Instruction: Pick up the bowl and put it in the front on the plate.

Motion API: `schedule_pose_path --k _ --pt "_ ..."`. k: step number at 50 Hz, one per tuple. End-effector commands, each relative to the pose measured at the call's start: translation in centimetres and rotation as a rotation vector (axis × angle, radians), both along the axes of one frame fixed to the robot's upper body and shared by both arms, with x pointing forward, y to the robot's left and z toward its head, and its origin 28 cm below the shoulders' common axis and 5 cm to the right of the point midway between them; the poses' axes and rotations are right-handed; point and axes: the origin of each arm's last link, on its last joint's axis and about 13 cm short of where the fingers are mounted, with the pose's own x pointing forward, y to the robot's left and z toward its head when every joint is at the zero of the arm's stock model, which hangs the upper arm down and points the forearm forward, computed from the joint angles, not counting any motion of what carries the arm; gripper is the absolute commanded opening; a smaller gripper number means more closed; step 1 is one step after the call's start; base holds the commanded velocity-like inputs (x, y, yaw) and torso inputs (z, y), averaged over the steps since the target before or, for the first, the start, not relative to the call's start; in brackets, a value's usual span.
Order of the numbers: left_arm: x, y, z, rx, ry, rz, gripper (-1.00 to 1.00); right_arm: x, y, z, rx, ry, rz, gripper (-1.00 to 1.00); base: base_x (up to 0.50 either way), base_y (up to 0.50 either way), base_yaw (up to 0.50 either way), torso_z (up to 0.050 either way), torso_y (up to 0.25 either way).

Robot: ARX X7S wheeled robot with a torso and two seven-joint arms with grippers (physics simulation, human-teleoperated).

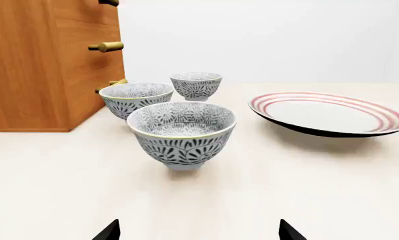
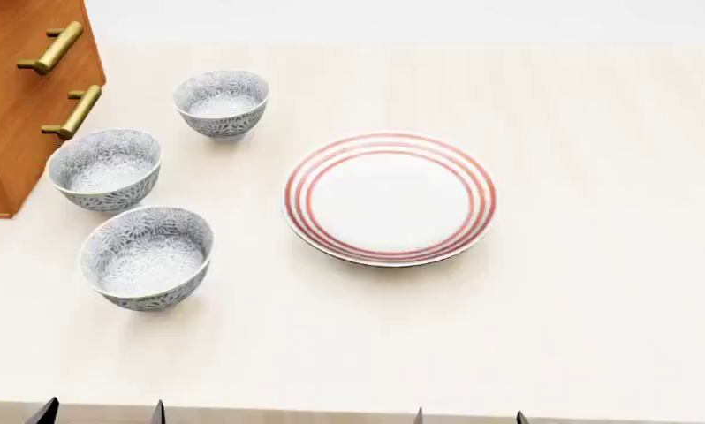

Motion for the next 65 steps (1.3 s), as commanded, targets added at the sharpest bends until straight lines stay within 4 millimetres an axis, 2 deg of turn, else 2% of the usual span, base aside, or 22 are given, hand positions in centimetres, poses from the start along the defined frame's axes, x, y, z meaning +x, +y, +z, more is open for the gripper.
schedule_pose_path --k 1,2,22,24,30,33,38,52,65 --pt "1.1 0.4 -0.6 -0.067 0.197 0.003 1.00 0.6 -0.2 -1.1 -0.033 0.258 -0.034 1.00 0.00 0.00 0.00 0.000 0.000" --pt "0.0 0.0 0.0 0.000 0.000 0.000 1.00 0.0 0.0 0.0 0.000 0.000 0.000 1.00 0.00 0.00 0.00 0.000 0.000" --pt "-0.2 -0.1 0.1 0.016 -0.025 0.002 1.00 -0.1 0.1 0.0 -0.013 -0.021 0.018 1.00 0.00 0.00 0.00 0.000 0.000" --pt "-0.4 -0.1 0.5 0.041 -0.103 0.011 1.00 -0.2 0.2 0.4 -0.016 -0.087 0.023 1.00 0.00 0.00 0.00 0.000 0.000" --pt "-1.8 -0.1 3.6 0.149 -0.522 0.089 1.00 -1.4 0.2 3.6 0.052 -0.536 0.011 1.00 0.00 0.00 0.00 0.000 0.000" --pt "-2.5 -0.1 4.5 0.157 -0.671 0.111 1.00 -2.3 0.1 4.8 0.076 -0.727 0.017 1.00 0.00 0.00 0.00 0.000 0.000" --pt "-3.0 0.0 5.1 0.169 -0.767 0.135 1.00 -3.2 0.1 5.5 0.095 -0.884 0.021 1.00 0.00 0.00 0.00 0.000 0.000" --pt "-3.1 -0.1 5.1 0.165 -0.773 0.130 1.00 -3.4 0.2 5.5 0.090 -0.901 0.035 1.00 0.00 0.00 0.00 0.000 0.000" --pt "-3.1 -0.1 5.1 0.163 -0.771 0.131 1.00 -3.3 0.2 5.7 0.081 -0.922 0.037 1.00 0.48 0.00 0.00 0.000 0.000"
